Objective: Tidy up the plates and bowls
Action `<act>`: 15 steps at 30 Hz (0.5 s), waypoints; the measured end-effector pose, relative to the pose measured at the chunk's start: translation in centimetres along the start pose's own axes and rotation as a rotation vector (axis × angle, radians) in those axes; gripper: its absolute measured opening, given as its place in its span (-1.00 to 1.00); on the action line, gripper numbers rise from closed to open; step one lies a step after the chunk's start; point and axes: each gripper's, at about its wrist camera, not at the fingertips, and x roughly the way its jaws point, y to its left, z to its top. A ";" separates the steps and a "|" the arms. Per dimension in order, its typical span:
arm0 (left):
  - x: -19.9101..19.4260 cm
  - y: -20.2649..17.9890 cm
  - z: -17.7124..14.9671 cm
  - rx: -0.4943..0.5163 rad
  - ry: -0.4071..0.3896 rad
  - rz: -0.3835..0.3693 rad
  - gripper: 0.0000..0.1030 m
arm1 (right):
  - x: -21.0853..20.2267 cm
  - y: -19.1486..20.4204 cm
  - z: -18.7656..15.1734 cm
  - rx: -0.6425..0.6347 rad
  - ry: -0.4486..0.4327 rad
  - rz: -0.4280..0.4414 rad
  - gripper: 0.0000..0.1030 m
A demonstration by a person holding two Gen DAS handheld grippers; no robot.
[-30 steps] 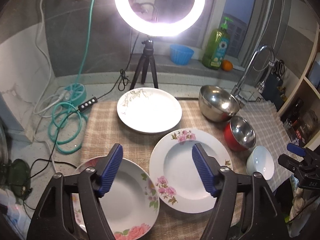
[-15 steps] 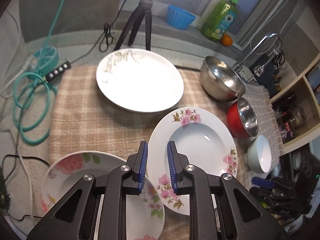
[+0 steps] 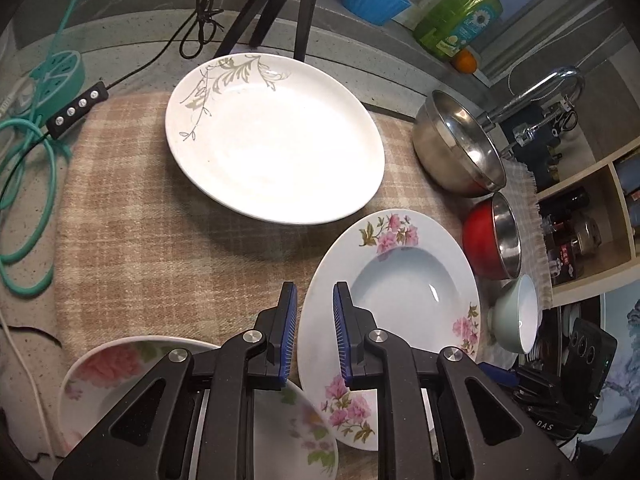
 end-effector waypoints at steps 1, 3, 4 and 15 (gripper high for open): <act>0.2 0.1 0.1 0.000 0.004 0.002 -0.68 | 0.2 0.0 0.1 -0.001 0.002 -0.002 -0.37; 0.5 0.3 0.3 -0.007 0.015 -0.006 -0.71 | 0.5 0.0 0.3 0.003 0.010 0.000 -0.37; 0.6 0.4 0.5 -0.008 0.019 -0.010 -0.76 | 0.6 -0.1 0.3 0.004 0.012 0.002 -0.37; 1.7 0.3 1.0 -0.002 0.047 -0.023 -0.78 | 1.5 -0.1 0.7 0.009 0.028 0.008 -0.37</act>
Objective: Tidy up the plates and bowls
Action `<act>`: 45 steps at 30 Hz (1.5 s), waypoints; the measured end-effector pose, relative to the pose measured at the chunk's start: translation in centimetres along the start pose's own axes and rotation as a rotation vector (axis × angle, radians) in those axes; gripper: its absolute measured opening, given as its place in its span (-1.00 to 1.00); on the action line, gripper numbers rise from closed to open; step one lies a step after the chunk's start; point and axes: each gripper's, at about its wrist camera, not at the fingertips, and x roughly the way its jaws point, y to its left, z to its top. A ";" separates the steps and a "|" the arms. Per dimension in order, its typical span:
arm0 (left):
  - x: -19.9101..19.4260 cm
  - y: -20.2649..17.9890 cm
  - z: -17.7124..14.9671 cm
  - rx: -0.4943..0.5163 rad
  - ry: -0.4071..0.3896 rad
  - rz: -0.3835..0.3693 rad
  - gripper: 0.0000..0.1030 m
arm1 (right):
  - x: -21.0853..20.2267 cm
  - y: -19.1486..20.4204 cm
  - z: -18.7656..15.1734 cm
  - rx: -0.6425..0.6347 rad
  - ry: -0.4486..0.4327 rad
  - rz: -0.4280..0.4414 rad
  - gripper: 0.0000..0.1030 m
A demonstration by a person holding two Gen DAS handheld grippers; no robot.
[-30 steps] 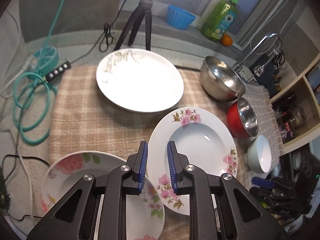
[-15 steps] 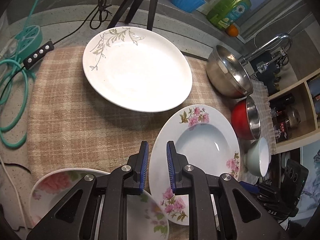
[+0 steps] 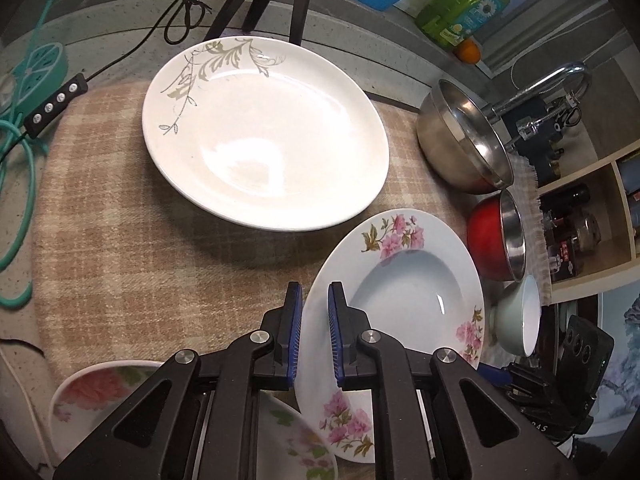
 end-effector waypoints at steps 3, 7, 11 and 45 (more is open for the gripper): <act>0.2 0.0 0.1 0.001 0.006 -0.001 -0.78 | 0.2 0.1 0.2 -0.004 0.002 0.004 -0.41; 0.4 -0.1 0.1 0.008 0.011 0.004 -0.78 | 0.4 0.2 0.3 -0.012 0.001 0.013 -0.46; 0.5 -0.2 0.2 0.013 0.014 0.009 -0.78 | 0.4 0.3 0.5 -0.017 -0.005 0.014 -0.56; 1.4 -3.7 -2.0 0.086 0.042 0.040 -0.77 | -0.7 0.1 -1.3 -0.052 0.037 -0.019 -0.56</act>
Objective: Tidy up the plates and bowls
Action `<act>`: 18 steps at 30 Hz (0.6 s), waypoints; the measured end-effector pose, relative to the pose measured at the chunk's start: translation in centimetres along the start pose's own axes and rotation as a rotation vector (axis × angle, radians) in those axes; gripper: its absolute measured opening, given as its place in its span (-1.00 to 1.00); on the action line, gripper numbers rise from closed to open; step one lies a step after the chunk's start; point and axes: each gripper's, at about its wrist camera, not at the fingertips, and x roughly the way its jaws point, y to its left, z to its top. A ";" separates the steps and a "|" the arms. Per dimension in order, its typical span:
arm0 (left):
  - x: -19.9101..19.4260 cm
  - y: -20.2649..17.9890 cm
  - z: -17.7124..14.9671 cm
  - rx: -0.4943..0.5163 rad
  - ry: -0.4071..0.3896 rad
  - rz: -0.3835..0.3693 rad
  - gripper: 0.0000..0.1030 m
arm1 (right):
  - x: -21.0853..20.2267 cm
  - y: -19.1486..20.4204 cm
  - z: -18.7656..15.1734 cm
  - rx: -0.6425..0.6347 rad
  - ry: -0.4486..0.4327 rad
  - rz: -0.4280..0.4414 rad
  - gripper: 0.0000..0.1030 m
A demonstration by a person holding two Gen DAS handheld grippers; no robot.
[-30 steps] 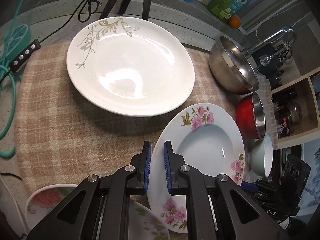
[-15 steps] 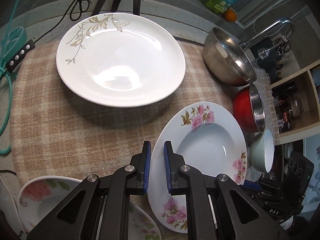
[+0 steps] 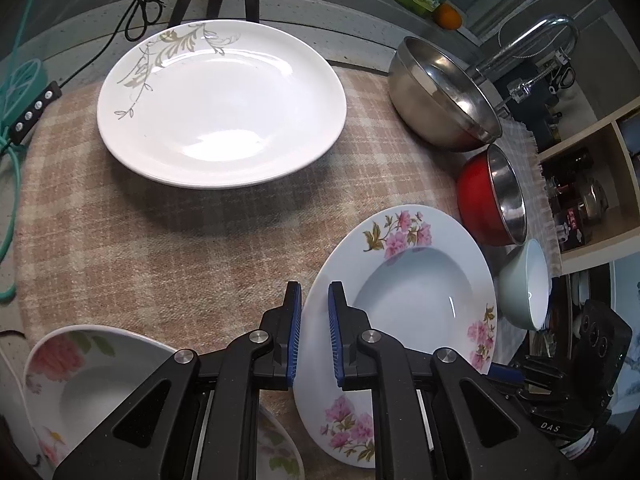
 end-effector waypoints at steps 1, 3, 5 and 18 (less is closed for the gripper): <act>0.0 -0.1 -0.1 0.001 0.000 0.001 -0.77 | 0.0 0.1 0.0 -0.003 0.003 0.000 -0.55; 0.0 -0.1 -0.1 0.002 0.000 0.001 -0.77 | 0.1 0.1 -0.2 -0.011 0.003 -0.002 -0.55; 0.0 -0.1 -0.1 0.000 0.000 0.001 -0.77 | 0.1 0.2 -0.4 -0.015 0.005 0.000 -0.55; -0.1 -0.7 -1.1 0.006 0.001 0.010 -0.77 | 0.1 0.5 -1.4 -0.048 0.021 -0.003 -0.53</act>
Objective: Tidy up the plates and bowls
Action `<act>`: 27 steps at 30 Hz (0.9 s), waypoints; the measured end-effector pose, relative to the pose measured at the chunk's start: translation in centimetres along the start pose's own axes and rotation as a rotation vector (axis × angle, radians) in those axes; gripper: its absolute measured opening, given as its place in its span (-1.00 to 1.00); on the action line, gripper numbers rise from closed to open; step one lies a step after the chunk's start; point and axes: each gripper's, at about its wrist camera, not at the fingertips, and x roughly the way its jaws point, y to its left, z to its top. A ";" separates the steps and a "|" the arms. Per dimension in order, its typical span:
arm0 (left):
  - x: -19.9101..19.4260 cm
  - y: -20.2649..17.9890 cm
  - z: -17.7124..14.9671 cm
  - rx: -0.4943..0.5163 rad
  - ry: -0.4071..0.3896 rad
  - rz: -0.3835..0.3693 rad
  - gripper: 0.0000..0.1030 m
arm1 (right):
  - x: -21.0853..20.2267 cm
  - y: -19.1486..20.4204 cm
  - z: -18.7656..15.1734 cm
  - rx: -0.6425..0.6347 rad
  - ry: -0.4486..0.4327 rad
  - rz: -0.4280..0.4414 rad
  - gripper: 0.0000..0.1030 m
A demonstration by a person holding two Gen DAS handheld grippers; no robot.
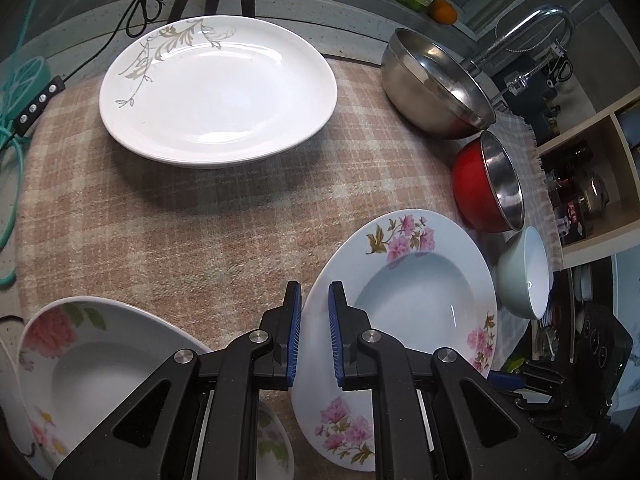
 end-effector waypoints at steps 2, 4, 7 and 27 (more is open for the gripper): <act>0.0 0.1 -0.1 -0.001 0.000 -0.001 -0.77 | 0.0 -0.1 0.0 -0.003 0.002 0.001 -0.53; -0.1 0.1 -0.2 -0.003 0.000 -0.001 -0.77 | 0.1 0.0 0.0 -0.006 0.004 0.000 -0.53; -0.1 0.1 -0.2 -0.005 0.000 -0.002 -0.77 | 0.2 0.1 0.0 -0.009 0.006 0.001 -0.53; -0.9 -0.5 -1.0 0.004 -0.023 0.021 -0.78 | -0.2 1.7 -0.3 -0.094 0.000 -0.061 -0.01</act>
